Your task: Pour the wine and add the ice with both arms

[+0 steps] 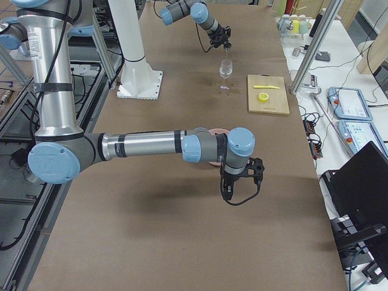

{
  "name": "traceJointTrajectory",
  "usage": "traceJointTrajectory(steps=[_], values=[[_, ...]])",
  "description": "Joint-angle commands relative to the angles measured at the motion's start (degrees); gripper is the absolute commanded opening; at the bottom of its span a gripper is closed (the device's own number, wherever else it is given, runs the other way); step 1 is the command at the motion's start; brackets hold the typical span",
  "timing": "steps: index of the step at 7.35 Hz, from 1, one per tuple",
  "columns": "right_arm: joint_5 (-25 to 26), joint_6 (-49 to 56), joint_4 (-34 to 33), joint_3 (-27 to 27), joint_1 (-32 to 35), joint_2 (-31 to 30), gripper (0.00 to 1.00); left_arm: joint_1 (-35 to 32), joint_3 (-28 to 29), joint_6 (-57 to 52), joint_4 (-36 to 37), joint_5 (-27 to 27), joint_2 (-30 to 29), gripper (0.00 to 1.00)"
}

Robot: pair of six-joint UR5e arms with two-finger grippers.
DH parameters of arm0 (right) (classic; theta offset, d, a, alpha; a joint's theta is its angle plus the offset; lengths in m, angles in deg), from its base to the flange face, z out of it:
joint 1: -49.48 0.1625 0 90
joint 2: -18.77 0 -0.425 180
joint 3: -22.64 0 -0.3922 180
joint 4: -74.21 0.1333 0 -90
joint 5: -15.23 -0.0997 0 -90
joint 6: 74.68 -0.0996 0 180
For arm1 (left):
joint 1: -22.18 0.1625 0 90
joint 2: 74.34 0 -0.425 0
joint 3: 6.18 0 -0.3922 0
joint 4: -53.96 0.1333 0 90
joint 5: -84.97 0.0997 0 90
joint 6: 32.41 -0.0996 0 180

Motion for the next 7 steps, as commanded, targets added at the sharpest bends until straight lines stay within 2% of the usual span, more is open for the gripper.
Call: traceJointTrajectory(steps=[1, 4, 5, 6, 7], values=[[-0.4, 0.0, 0.0, 0.8, 0.0, 0.4, 1.00, 0.0, 2.5, -0.7, 1.5, 0.6, -2.0, 0.00], [-0.5, 0.0, 0.2, 0.2, -0.1, 0.6, 1.00, -0.1, 1.6, -0.7, 1.0, 0.5, -1.5, 0.00], [-0.5, 0.0, -0.1, 0.1, 0.0, 1.4, 1.00, -0.4, -1.7, -0.8, 0.8, 0.0, -0.7, 0.00], [-1.1, 0.0, -0.2, 0.0, 0.0, 1.8, 1.00, -0.8, -7.7, -0.7, 0.2, -0.2, 3.2, 0.00], [-1.5, 0.0, -0.2, -0.3, 0.0, 1.9, 1.00, -3.1, -12.4, -0.4, -4.5, -0.8, 6.3, 0.00]])
